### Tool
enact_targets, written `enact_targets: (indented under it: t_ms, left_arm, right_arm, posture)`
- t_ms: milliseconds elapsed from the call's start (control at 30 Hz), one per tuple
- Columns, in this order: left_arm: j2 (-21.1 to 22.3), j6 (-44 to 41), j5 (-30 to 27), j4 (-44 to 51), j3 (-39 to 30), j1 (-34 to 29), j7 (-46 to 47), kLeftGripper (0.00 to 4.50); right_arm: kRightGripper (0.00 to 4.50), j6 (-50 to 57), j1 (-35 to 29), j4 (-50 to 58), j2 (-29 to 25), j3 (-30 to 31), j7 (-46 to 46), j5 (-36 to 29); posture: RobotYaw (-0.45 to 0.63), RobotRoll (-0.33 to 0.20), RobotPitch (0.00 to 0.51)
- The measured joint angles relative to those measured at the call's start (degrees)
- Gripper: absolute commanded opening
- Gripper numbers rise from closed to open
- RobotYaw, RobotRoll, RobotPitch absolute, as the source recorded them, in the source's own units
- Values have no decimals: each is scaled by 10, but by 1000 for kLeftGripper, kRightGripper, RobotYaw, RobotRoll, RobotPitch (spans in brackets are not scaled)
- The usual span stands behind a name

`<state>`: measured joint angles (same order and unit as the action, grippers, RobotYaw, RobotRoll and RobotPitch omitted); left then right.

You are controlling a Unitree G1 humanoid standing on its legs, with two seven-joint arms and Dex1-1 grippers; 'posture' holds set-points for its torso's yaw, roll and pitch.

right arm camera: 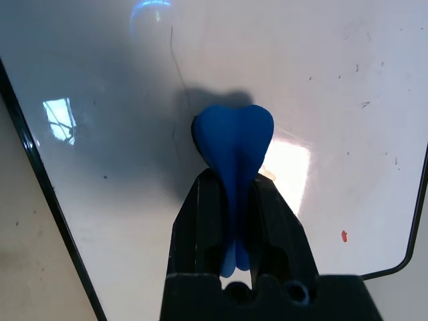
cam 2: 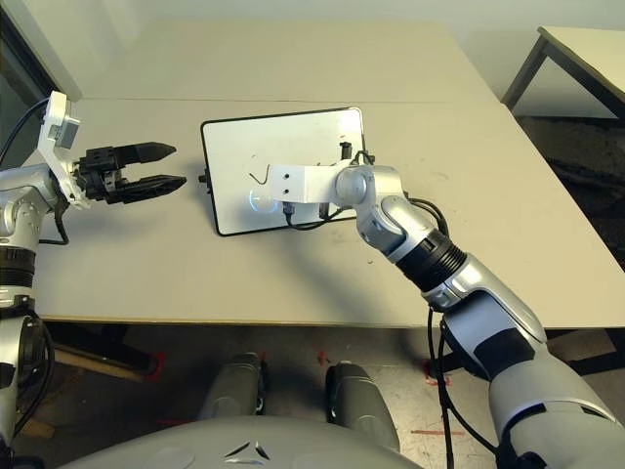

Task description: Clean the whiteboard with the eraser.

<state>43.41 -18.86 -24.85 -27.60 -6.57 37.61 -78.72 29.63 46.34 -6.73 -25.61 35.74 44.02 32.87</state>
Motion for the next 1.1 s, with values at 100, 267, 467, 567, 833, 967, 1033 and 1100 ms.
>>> enact_targets:
  t_ms: [100, 267, 467, 567, 833, 967, 1033, 1100]
  left_arm:
    - [0, 1, 0, 0, 0, 0, 0, 4500]
    - [-1, 3, 1, -1, 3, 3, 0, 4500]
    - [-6, 8, 4, -3, 9, 10, 0, 4500]
    - [-6, 9, 4, -4, 9, 16, 0, 4500]
    - [-7, 9, 4, -5, 9, 18, 0, 4500]
    - [-7, 9, 4, -5, 9, 18, 1, 4500]
    - [-7, 9, 4, -5, 9, 18, 1, 4500]
    - [-7, 9, 4, -5, 9, 18, 2, 4500]
  right_arm:
    - [322, 0, -8, 5, -19, -7, 6, 2]
    - [322, 3, -25, 13, -61, -30, 13, 3]
    - [322, 2, -26, 11, -79, -52, 13, 6]
    - [322, 1, -20, 4, -70, -52, 13, 9]
    - [322, -20, 2, -15, -32, -49, 10, 22]
    - [322, -33, 4, -25, -6, -38, 10, 33]
    - [322, -38, 6, -26, 4, -30, 10, 36]
    - [322, -43, 10, -26, 17, -26, 10, 41]
  posture:
    - [280, 0, 31]
    - [265, 0, 31]
    - [262, 0, 35]
    - [264, 0, 36]
    - [274, 0, 36]
    - [277, 0, 35]
    - [277, 0, 35]
    - [277, 0, 35]
